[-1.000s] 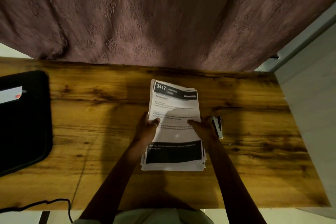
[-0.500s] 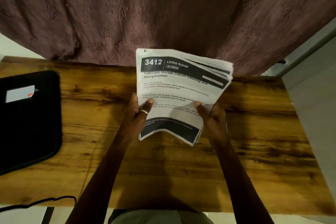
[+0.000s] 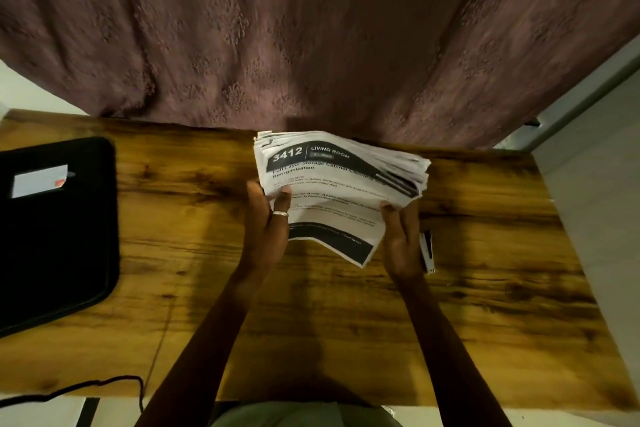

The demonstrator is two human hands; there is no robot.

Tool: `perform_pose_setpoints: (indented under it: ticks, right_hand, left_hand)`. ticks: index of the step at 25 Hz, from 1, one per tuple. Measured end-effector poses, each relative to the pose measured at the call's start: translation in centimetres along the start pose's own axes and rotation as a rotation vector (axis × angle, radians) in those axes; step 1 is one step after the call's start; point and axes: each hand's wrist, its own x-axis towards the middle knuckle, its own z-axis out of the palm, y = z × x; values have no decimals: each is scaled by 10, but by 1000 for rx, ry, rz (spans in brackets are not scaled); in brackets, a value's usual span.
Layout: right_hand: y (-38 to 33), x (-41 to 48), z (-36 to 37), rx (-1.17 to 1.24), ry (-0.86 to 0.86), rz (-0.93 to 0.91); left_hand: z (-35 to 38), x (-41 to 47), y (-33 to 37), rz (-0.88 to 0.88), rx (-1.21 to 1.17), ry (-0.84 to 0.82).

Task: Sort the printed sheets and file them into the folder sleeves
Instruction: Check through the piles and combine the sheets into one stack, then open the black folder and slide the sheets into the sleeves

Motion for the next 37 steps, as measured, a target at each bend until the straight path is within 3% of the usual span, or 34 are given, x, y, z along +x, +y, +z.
perform_pose_setpoints:
  ticks: [4,6,10,13,18,24,30,32,37]
  right_hand:
    - [-6,20,5,-260,69,-148]
    - [-5,34,6,-403,55,-82]
    - [31,43,13,-753,-12,140]
    - [60,42,24,-766,-26,252]
    - [74,47,27,-814,1,294]
    - [86,37,21,-952,-1,358]
    - [92,21,20,-889,-11,348]
    - [90,19,22,-995,-23,334]
    - [79,3,44,-1254,-128,40]
  left_hand:
    - [-4,14,-1,13,219,30]
    - [-5,23,-11,-36,333,31]
    - [-3,28,-64,-301,442,-37]
    - [0,29,-91,-253,699,-54]
    - [1,29,-104,-297,697,-56]
    - [-9,9,-115,-328,874,-81]
    - [-14,0,-109,-320,809,-70]
    - [-18,-1,-104,-321,801,-78]
    - [-30,-8,-89,-363,847,-96]
